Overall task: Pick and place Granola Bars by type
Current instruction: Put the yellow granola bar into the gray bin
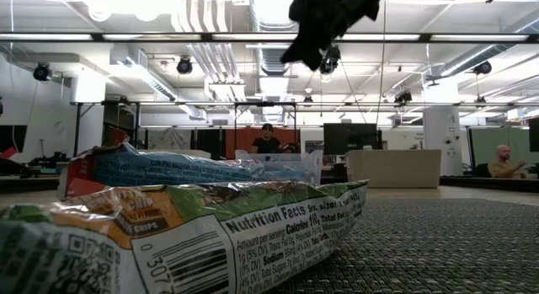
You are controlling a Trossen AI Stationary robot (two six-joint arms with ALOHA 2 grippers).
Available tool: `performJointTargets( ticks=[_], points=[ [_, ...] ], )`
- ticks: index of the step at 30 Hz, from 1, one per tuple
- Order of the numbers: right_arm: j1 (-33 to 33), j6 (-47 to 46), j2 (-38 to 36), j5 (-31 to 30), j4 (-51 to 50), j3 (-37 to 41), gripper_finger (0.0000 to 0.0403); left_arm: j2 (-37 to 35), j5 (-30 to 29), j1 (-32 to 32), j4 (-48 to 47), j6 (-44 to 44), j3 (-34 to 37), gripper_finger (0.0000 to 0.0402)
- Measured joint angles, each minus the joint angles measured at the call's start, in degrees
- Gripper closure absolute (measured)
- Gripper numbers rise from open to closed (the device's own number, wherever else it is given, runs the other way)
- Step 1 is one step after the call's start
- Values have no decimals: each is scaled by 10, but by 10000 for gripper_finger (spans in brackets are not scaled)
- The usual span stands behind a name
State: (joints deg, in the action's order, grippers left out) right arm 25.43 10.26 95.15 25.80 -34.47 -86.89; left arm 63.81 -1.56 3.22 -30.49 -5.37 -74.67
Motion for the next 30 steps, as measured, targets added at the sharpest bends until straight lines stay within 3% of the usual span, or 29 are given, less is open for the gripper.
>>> performJointTargets(
  ticks=[17, 30],
  points=[
    [-138, -13, -38, -2, -51, 0, 394, 0, 0, 0, 0, 0, 0, 401],
    [-162, -28, -92, -3, -69, 0, 394, 0, 3, 0, 0, 42, 0, 401]
  ],
)
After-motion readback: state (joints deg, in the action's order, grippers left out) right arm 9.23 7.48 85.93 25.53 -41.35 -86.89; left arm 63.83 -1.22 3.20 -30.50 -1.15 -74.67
